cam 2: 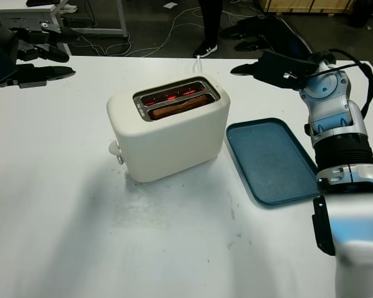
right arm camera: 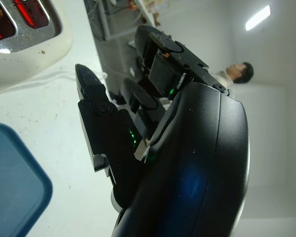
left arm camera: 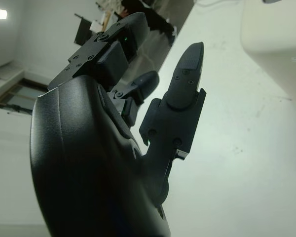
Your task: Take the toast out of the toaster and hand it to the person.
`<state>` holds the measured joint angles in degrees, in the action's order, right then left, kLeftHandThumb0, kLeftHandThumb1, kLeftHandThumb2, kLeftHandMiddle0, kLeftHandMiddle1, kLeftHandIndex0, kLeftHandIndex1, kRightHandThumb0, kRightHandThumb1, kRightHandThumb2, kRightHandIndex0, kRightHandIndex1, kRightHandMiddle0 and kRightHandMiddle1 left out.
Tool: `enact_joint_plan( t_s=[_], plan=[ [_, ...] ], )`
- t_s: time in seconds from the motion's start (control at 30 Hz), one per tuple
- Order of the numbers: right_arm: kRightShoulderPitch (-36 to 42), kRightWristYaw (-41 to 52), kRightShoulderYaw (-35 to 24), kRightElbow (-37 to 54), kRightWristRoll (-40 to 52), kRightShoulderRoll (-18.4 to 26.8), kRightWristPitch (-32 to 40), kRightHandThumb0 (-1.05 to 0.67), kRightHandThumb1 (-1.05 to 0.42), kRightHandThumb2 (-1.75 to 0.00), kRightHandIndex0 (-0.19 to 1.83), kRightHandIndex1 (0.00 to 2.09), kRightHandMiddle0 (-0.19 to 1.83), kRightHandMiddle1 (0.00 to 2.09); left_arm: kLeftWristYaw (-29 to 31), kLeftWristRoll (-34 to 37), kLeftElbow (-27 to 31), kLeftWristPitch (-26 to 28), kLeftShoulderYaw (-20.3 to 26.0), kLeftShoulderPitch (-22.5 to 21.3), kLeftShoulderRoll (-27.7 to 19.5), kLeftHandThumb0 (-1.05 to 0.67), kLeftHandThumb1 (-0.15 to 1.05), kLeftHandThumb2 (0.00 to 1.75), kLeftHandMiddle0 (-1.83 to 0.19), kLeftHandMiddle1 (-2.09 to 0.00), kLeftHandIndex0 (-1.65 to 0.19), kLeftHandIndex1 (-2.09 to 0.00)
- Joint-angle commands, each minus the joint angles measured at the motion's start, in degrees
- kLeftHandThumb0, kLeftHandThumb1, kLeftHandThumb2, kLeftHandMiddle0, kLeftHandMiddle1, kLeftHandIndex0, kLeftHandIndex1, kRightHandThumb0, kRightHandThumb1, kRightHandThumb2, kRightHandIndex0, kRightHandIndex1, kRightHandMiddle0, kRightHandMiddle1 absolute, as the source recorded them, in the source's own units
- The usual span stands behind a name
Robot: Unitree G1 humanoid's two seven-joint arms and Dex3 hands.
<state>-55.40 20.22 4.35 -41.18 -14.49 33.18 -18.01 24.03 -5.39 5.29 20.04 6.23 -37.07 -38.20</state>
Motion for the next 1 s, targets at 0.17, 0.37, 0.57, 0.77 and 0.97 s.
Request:
enact_joint_plan(
  t_s=[0.17,0.37,0.57,0.77,0.97],
  plan=[
    [0.54,-0.20,0.96,-0.98,-0.90,0.53,-1.36,-0.25,-0.79,0.00,0.76,0.12,0.75,0.01,0.37,0.76,0.53,0.51,0.18,-0.78,-0.52,-0.27,0.84,0.02,-0.39,-0.83,-0.63,-0.22],
    [0.78,0.51,0.61,-1.26,-0.12,0.06,-0.87,-0.25,-0.78,0.00,0.77,0.10,0.75,0.00,0.50,2.07,0.82,2.20,0.67,-0.54,0.22,-0.25,0.85,0.02,-0.36,-0.85,-0.61,-0.22],
    [1.91,-0.19,0.55,0.63,-0.32,0.53,-1.57,-0.29,-0.78,0.00,0.79,0.09,0.76,0.01,0.92,1.85,0.99,2.06,0.63,0.46,-0.45,-0.30,0.85,0.02,-0.38,-0.90,-0.59,-0.23],
    [5.03,1.58,-0.64,4.47,1.59,1.33,-2.06,-0.22,-0.80,-0.01,0.78,0.07,0.74,0.00,1.22,0.94,3.23,4.31,0.39,1.33,-1.17,-0.26,0.86,0.03,-0.31,-0.88,-0.58,-0.23],
    [6.08,2.39,-1.26,5.94,2.14,1.57,-1.07,-0.22,-0.81,-0.01,0.77,0.05,0.73,0.00,0.55,0.82,4.34,4.95,0.75,1.75,-0.69,-0.26,0.86,0.02,-0.28,-0.87,-0.55,-0.22]
  ],
)
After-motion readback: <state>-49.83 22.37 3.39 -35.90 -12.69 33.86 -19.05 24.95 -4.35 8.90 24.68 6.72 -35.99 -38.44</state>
